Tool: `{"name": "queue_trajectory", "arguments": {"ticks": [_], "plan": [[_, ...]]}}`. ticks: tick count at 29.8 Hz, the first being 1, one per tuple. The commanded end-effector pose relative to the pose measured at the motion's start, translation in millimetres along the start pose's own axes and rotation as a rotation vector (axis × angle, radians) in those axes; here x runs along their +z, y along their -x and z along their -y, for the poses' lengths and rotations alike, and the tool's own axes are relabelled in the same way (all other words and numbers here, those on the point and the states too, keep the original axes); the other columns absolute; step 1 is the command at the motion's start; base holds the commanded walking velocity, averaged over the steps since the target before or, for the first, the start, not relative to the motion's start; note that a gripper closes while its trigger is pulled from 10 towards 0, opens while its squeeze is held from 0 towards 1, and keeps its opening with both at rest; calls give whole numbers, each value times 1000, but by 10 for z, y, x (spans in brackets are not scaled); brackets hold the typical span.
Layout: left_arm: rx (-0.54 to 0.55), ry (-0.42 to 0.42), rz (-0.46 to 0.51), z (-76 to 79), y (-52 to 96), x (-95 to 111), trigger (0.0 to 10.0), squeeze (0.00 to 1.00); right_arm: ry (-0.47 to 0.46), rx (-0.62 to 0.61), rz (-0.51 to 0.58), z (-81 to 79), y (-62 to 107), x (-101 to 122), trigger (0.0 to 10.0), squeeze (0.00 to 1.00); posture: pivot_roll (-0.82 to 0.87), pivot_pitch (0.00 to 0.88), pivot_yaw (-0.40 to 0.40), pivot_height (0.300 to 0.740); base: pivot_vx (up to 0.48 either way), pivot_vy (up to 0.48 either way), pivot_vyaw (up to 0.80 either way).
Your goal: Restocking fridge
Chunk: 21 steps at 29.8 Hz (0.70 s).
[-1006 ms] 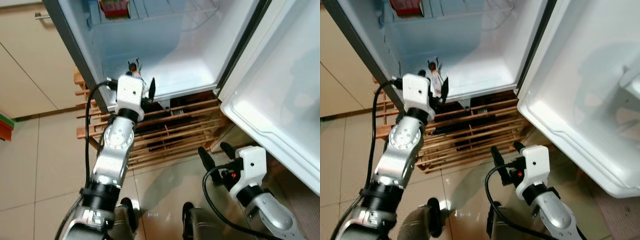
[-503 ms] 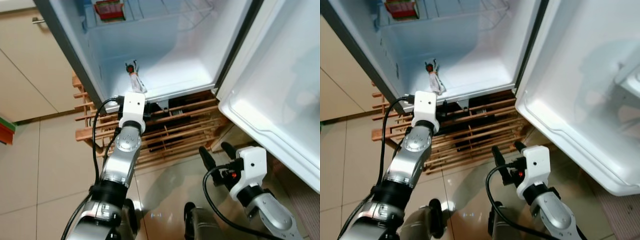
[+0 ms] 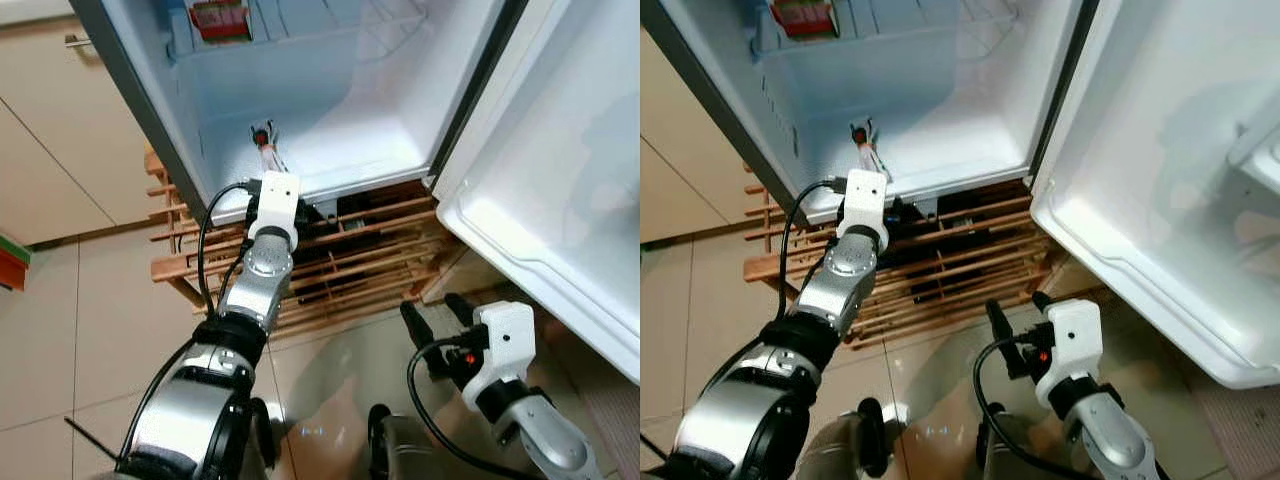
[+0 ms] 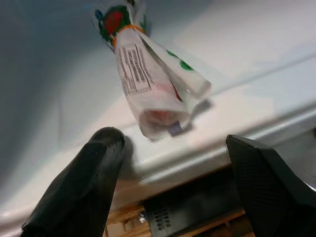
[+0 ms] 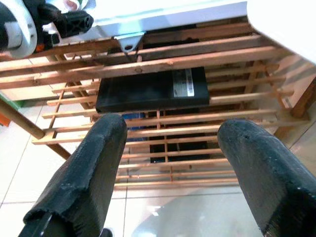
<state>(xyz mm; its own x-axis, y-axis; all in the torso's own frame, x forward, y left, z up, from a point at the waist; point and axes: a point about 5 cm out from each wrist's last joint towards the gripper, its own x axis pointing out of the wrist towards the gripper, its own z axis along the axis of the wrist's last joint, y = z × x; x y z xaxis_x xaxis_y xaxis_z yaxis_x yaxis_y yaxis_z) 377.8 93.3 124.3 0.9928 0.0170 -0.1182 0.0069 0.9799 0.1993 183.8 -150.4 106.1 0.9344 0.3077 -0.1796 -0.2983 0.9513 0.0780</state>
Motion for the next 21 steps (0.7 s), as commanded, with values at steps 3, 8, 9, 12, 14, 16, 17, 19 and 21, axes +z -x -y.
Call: {"name": "queue_trajectory", "arguments": {"ticks": [3,8,9,12,14,16,17,19,21], "plan": [[28,-3,10,-21,-57,73,10000,0,12,-13,-1,1,65,16,10000,0,-322,252,12,740,0,0,0],[38,10,34,-58,-106,182,10000,0,12,-17,-1,-5,81,19,10000,0,-322,257,14,740,0,0,0],[40,3,41,-67,-117,208,10000,0,12,-17,-1,-9,83,19,10000,0,-322,258,14,740,0,0,0],[55,30,60,-118,-159,316,10000,0,9,-16,-1,-28,82,23,10000,0,-323,262,15,740,0,0,0],[58,37,62,-130,-166,334,10000,0,9,-15,-1,-31,81,24,10000,0,-323,263,16,740,0,0,0],[74,40,60,-178,-188,372,10000,0,7,-17,-2,-39,75,23,10000,0,-322,261,20,740,0,0,0],[79,38,57,-193,-192,374,10000,0,6,-18,-1,-41,74,23,10000,0,-321,261,23,740,0,0,0],[85,41,50,-212,-196,368,10000,0,4,-19,0,-43,73,24,10000,0,-321,260,24,740,0,0,0],[85,39,51,-218,-198,366,10000,0,4,-20,1,-43,72,26,10000,0,-321,260,24,740,0,0,0]]}}
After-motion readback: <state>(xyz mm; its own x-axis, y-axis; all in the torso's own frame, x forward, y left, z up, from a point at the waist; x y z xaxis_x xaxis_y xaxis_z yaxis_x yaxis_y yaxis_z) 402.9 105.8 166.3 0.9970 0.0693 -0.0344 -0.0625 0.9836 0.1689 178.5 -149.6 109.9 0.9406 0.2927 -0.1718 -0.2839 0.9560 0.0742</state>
